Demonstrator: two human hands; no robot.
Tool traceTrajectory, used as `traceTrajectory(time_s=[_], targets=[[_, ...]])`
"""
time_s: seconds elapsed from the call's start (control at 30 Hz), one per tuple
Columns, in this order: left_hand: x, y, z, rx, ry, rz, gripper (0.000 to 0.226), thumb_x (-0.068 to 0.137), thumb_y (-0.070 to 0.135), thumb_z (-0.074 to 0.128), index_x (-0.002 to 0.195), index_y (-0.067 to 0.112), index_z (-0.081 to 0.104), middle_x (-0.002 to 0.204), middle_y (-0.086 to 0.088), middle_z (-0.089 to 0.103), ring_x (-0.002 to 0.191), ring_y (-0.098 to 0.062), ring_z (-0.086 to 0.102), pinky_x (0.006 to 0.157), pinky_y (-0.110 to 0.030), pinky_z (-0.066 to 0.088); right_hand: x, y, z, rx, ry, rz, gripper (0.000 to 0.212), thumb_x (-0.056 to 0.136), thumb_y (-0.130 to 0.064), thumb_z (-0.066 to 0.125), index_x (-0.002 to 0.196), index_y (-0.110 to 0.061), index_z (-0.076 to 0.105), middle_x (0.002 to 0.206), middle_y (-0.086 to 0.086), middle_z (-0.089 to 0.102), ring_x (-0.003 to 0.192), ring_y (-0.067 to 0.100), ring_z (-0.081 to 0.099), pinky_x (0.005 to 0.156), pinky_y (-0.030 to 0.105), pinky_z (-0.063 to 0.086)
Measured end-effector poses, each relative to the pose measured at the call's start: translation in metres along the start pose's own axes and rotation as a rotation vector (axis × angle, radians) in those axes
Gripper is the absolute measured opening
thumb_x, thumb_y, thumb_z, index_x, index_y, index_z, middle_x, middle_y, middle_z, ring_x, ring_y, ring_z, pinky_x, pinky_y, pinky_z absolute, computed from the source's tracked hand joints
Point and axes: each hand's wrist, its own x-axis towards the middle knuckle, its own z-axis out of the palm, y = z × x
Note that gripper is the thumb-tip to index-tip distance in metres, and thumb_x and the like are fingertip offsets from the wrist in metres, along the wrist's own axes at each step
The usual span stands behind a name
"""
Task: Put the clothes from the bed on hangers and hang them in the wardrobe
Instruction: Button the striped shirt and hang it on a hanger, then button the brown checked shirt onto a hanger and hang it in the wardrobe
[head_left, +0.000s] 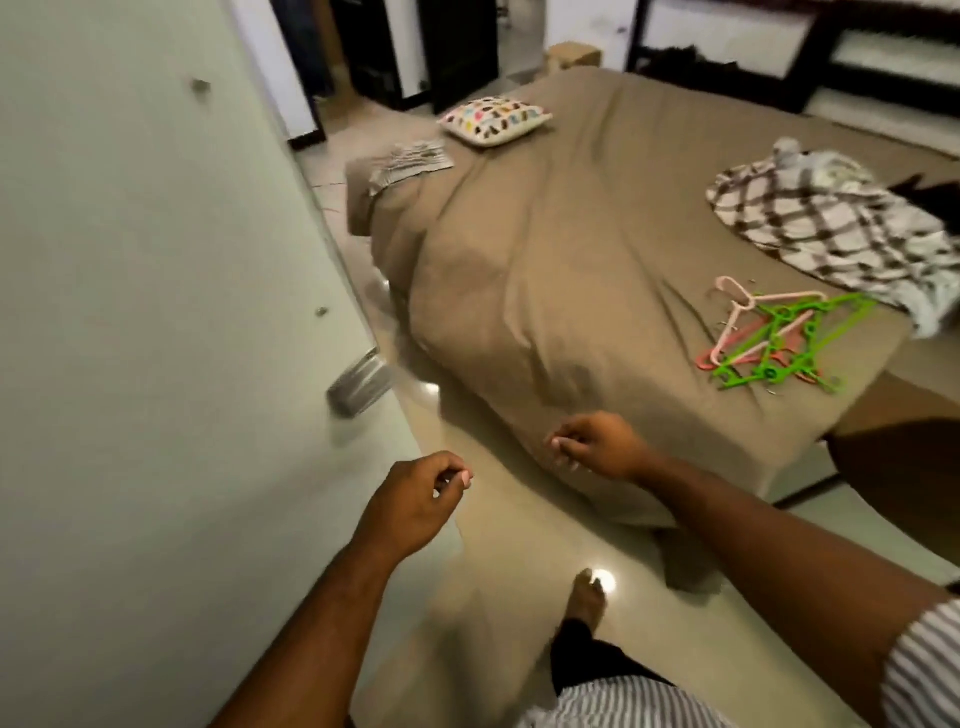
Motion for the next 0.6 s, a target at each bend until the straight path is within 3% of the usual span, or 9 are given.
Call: traceTrajectory(time_s=[0.2, 0.33, 0.5, 0.6], targets=[[0.13, 0.064, 0.039, 0.121, -0.103, 0.166, 0.029, 0.091, 0.046, 0.051, 0.101, 0.028, 0.07, 0.092, 0.012, 0.073, 0.084, -0.005, 0.066, 0.079, -0.033, 0.057, 0.021, 0.096, -0.071, 0.141, 0.168, 0.181, 0.033, 0.1, -0.002, 0.056, 0.077, -0.025, 0.063, 0.054, -0.014, 0.064, 0.047, -0.005, 0.058, 0.051, 0.012, 0.046], [0.219, 0.104, 0.066, 0.194, -0.157, 0.195, 0.021, 0.094, 0.039, 0.057, 0.103, 0.025, 0.072, 0.097, 0.004, 0.075, 0.09, -0.017, 0.069, 0.083, -0.038, 0.057, 0.041, 0.151, -0.113, 0.164, 0.201, 0.25, 0.02, 0.099, -0.005, 0.059, 0.086, -0.017, 0.068, 0.069, -0.006, 0.07, 0.049, -0.004, 0.061, 0.054, 0.014, 0.048], [0.301, 0.158, 0.103, 0.256, -0.223, 0.237, 0.021, 0.098, 0.036, 0.057, 0.108, 0.024, 0.07, 0.104, 0.0, 0.075, 0.096, -0.02, 0.069, 0.087, -0.039, 0.055, 0.049, 0.212, -0.171, 0.207, 0.281, 0.332, 0.021, 0.097, -0.007, 0.061, 0.084, -0.019, 0.071, 0.073, 0.001, 0.075, 0.054, 0.004, 0.064, 0.056, 0.022, 0.051], [0.337, 0.184, 0.121, 0.292, -0.249, 0.271, 0.019, 0.098, 0.031, 0.059, 0.109, 0.021, 0.071, 0.106, -0.001, 0.074, 0.097, -0.02, 0.068, 0.088, -0.033, 0.054, 0.047, 0.236, -0.204, 0.258, 0.331, 0.405, 0.016, 0.099, -0.002, 0.055, 0.097, -0.003, 0.071, 0.081, 0.011, 0.076, 0.061, 0.019, 0.064, 0.051, 0.016, 0.048]])
